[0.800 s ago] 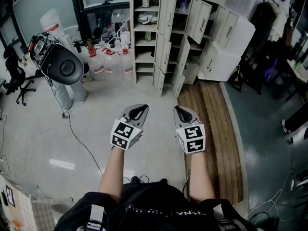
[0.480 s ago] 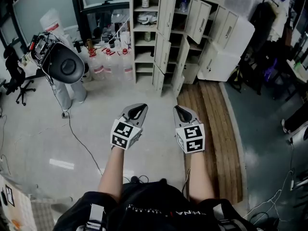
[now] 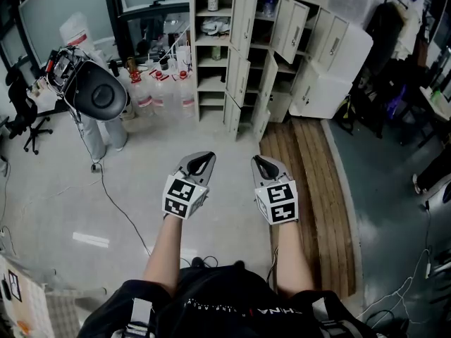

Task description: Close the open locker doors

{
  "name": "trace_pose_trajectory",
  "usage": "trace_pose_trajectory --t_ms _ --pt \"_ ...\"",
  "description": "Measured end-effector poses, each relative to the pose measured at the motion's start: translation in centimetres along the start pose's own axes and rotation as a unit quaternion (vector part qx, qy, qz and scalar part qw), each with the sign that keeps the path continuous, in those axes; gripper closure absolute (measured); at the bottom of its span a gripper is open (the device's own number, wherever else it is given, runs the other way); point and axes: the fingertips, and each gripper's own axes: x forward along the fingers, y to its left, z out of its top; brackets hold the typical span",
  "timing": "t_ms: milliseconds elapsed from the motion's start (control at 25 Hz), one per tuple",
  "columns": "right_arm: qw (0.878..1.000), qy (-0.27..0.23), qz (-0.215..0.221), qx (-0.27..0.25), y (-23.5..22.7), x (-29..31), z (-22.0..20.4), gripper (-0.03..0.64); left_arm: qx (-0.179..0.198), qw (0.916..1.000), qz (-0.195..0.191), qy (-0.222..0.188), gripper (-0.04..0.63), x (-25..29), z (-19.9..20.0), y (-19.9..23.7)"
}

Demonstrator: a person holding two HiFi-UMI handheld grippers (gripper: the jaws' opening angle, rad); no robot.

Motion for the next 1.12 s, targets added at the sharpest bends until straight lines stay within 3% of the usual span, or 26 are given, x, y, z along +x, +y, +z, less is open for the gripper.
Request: trace_pose_trajectory --t_ms 480,720,1120 --pt "1.000 0.002 0.003 0.001 0.5 -0.1 0.0 0.577 -0.005 1.0000 0.004 0.007 0.575 -0.4 -0.4 0.1" --pt "1.000 0.004 0.000 0.006 0.7 -0.5 -0.3 0.577 -0.033 0.9994 0.011 -0.007 0.575 -1.0 0.1 0.6" --pt "1.000 0.004 -0.001 0.004 0.5 -0.2 -0.3 0.577 -0.030 0.9990 0.033 -0.005 0.575 -1.2 0.7 2.2"
